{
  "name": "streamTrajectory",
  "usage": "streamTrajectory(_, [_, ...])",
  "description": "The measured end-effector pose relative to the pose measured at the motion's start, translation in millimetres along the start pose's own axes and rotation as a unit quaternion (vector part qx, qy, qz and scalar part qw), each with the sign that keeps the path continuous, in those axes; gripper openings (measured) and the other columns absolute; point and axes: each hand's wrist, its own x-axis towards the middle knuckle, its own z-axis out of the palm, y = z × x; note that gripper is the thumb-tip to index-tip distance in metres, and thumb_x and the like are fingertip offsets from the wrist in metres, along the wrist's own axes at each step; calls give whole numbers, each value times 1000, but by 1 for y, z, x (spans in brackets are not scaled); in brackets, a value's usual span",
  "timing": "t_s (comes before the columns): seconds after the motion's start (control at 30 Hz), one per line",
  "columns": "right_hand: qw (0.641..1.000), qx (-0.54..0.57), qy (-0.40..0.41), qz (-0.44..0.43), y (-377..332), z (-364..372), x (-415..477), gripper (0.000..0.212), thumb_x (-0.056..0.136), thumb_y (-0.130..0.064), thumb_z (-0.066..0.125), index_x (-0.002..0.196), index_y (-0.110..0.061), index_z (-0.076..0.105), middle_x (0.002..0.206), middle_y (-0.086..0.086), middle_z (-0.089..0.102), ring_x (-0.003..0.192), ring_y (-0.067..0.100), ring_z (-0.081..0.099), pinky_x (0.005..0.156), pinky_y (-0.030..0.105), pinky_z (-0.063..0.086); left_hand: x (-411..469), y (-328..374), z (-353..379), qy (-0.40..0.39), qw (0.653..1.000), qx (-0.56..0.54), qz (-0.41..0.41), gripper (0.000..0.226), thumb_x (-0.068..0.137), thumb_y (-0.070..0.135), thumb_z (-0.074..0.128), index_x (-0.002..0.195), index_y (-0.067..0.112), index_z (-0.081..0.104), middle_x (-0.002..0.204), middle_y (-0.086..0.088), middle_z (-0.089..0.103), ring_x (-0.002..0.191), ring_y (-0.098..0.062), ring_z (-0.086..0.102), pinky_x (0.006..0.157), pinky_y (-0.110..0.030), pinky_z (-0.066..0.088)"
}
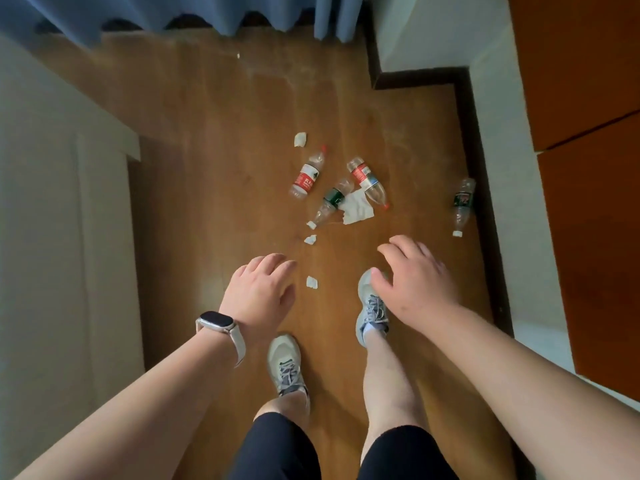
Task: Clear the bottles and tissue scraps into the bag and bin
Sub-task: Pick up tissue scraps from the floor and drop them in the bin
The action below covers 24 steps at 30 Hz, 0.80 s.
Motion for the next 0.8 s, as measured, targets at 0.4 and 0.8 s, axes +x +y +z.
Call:
streamTrajectory(0.4, [998, -4, 23, -58, 104, 200, 244, 45, 96, -38, 49, 136, -19, 48, 138, 1, 45, 123, 22, 45, 95, 37, 41, 159, -96, 269, -87, 995, -5, -53, 43, 94, 24, 50, 136, 23, 48, 133, 0, 53, 110, -27, 55, 83, -39, 50])
streamTrajectory(0.8, [991, -65, 6, -115, 159, 311, 406, 48, 92, -39, 56, 135, -20, 46, 137, 7, 46, 118, 28, 48, 90, 45, 48, 243, -156, 401, -135, 987, 7, -89, 42, 94, 27, 50, 135, 32, 47, 131, 4, 52, 111, -22, 52, 69, -31, 47])
